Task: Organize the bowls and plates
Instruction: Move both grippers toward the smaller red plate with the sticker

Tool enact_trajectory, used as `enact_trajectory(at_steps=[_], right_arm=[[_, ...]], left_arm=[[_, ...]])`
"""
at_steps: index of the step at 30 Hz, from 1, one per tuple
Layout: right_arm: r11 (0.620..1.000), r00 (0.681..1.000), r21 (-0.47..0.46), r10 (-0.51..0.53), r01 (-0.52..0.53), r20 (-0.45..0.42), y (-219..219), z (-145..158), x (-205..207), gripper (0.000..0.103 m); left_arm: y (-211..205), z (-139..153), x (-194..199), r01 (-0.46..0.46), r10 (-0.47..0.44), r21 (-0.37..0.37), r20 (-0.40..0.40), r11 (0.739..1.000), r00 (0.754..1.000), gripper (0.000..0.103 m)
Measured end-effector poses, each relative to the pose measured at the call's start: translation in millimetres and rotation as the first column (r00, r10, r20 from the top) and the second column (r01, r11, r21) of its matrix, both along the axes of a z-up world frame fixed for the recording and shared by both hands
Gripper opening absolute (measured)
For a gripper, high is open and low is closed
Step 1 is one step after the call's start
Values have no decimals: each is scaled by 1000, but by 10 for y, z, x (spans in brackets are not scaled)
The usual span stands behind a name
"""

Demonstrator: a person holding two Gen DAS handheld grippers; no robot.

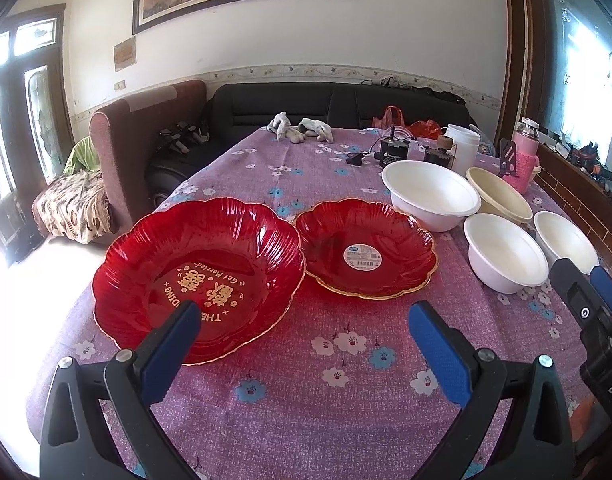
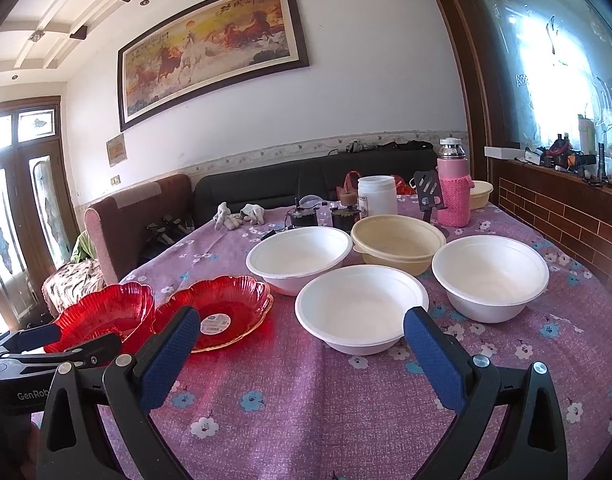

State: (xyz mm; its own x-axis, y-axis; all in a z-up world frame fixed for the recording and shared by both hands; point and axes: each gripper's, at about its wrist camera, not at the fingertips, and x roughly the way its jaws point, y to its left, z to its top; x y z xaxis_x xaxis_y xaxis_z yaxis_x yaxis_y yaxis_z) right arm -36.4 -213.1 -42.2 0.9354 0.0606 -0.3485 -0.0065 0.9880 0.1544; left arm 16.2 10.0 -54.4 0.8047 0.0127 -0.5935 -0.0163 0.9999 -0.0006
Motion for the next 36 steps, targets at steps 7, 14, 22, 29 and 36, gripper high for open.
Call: enact_trajectory(at_steps=[7, 14, 22, 29, 36], right_arm=[[1000, 1000, 21, -9, 9, -4, -36, -9, 7, 103], [1000, 1000, 18, -9, 9, 2, -32, 1, 3, 103], [1000, 1000, 9, -3, 3, 14, -14, 14, -31, 103], [1000, 1000, 5, 9, -9, 6, 43, 164, -23, 103], [999, 999, 26, 34, -34, -4, 124, 404, 146, 103]], left_arm=[[-5, -158, -35, -54, 51, 52, 65, 997, 997, 103], [94, -166, -31, -77, 77, 2, 53, 997, 996, 103], [258, -265, 33, -104, 103, -84, -19, 991, 995, 103], [188, -164, -39, -73, 78, -84, 62, 994, 995, 103], [99, -91, 169, -31, 33, -53, 37, 998, 999, 103]])
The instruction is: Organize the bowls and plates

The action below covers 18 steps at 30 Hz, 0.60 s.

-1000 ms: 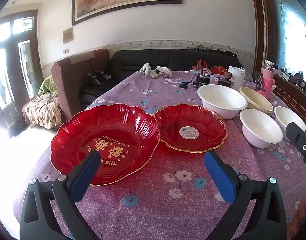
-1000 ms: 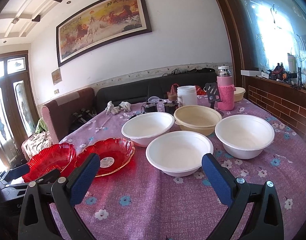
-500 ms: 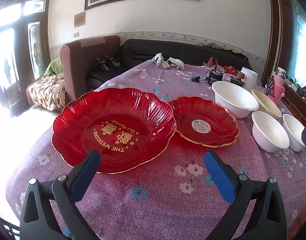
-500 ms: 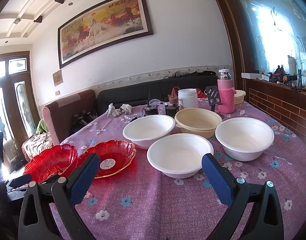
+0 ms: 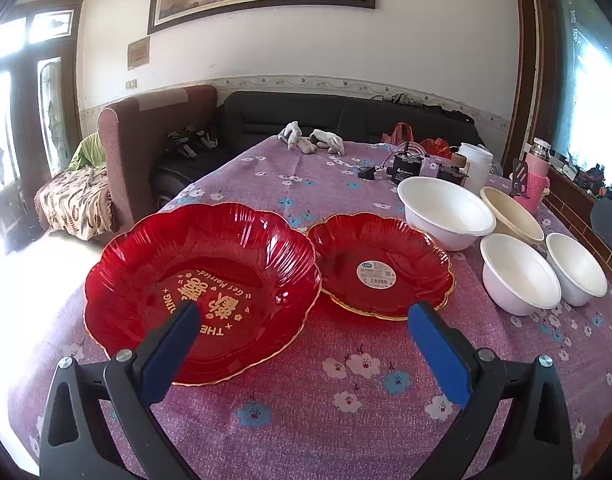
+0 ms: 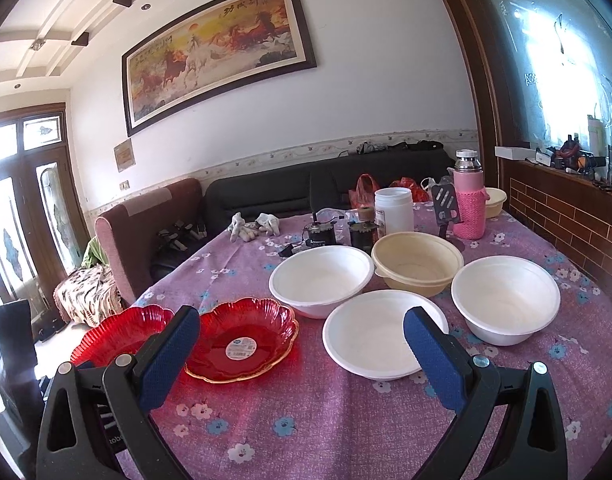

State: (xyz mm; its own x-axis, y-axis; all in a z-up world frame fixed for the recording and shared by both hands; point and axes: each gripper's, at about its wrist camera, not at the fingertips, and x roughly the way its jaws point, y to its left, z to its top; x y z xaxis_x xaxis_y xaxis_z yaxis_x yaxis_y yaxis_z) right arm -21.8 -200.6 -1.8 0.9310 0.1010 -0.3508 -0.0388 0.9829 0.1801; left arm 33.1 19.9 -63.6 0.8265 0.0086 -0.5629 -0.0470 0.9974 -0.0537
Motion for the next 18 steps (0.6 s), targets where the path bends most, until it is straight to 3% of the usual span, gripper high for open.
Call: enact_trajectory(at_steps=[11, 18], right_arm=[[996, 999, 94, -6, 10, -46, 22, 49, 520, 103], [986, 996, 163, 36, -23, -80, 13, -32, 815, 103]], left_arm=[[-255, -196, 342, 128, -128, -8, -112, 992, 985, 103], [-168, -317, 540, 102, -99, 6, -179, 995, 979, 103]])
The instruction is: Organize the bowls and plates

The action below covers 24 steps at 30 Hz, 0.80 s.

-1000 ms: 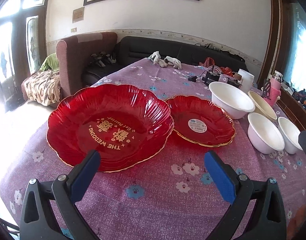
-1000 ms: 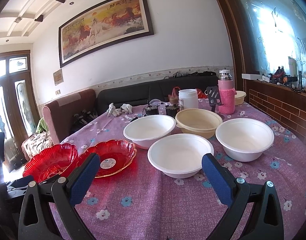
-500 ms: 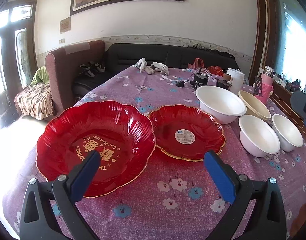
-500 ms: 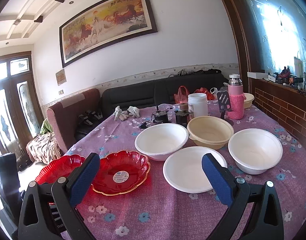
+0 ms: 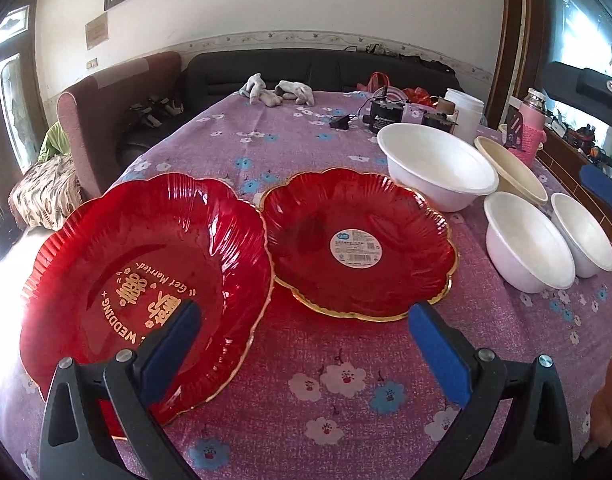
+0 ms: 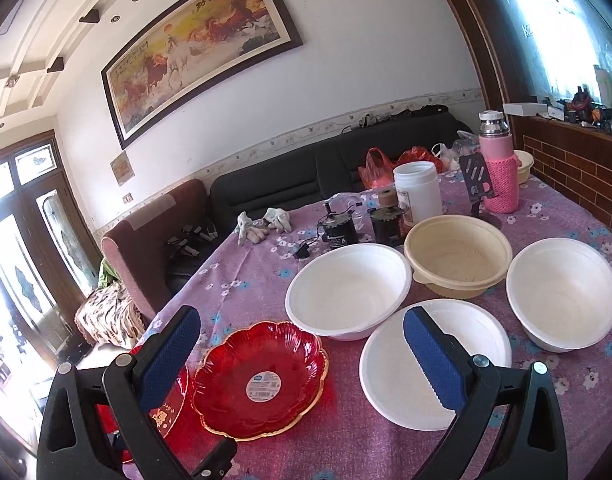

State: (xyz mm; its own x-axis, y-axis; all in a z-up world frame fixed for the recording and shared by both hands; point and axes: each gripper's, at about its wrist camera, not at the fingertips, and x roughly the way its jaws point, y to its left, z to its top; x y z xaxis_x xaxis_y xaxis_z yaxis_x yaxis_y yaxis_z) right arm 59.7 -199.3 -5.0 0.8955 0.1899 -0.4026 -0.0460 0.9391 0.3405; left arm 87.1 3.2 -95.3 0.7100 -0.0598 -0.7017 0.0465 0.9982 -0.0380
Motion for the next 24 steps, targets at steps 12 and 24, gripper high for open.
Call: enact_trajectory(at_steps=[12, 24], right_arm=[[938, 955, 319, 208, -134, -210, -160, -512, 474, 103], [806, 868, 547, 423, -228, -261, -17, -756, 489, 103]], left_arm=[[433, -35, 221, -102, 100, -29, -73, 994, 992, 103], [256, 141, -516, 158, -166, -148, -43, 976, 985, 103]])
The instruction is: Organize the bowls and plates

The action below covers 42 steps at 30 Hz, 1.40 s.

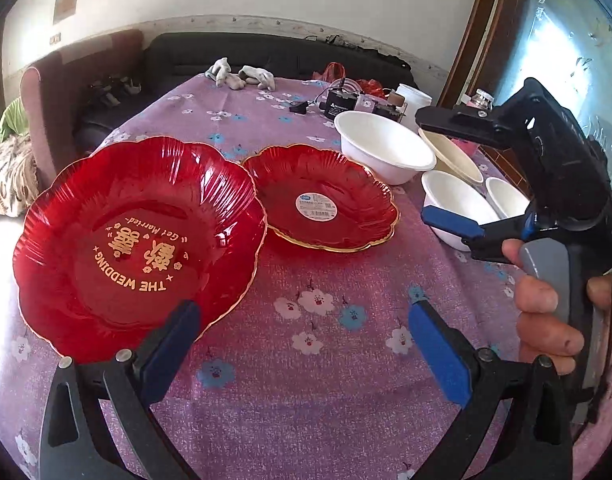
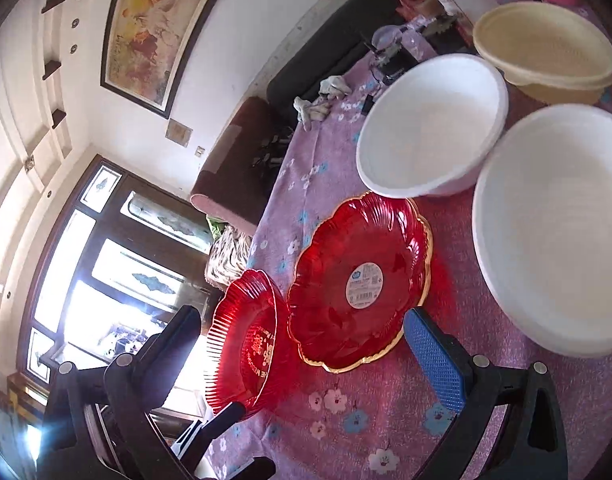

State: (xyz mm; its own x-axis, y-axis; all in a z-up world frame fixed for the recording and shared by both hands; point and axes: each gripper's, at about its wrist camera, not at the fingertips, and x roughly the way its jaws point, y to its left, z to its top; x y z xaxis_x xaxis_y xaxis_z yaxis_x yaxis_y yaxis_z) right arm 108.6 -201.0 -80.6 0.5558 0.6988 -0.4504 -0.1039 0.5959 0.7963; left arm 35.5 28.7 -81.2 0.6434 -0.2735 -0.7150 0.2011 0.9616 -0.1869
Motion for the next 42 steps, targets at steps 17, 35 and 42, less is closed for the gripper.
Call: enact_trajectory(at_steps=[17, 35, 42], right_arm=[[992, 972, -35, -128, 124, -195, 49, -423, 333, 91], [980, 949, -70, -198, 187, -246, -59, -586, 334, 11], [981, 952, -73, -192, 179, -240, -234, -567, 26, 10]], left_arm=[[-197, 39, -130, 74, -75, 40, 20, 996, 997, 103], [-114, -108, -2, 17, -18, -13, -86, 1000, 996, 103], [-130, -136, 22, 9, -25, -102, -151, 995, 988, 103]])
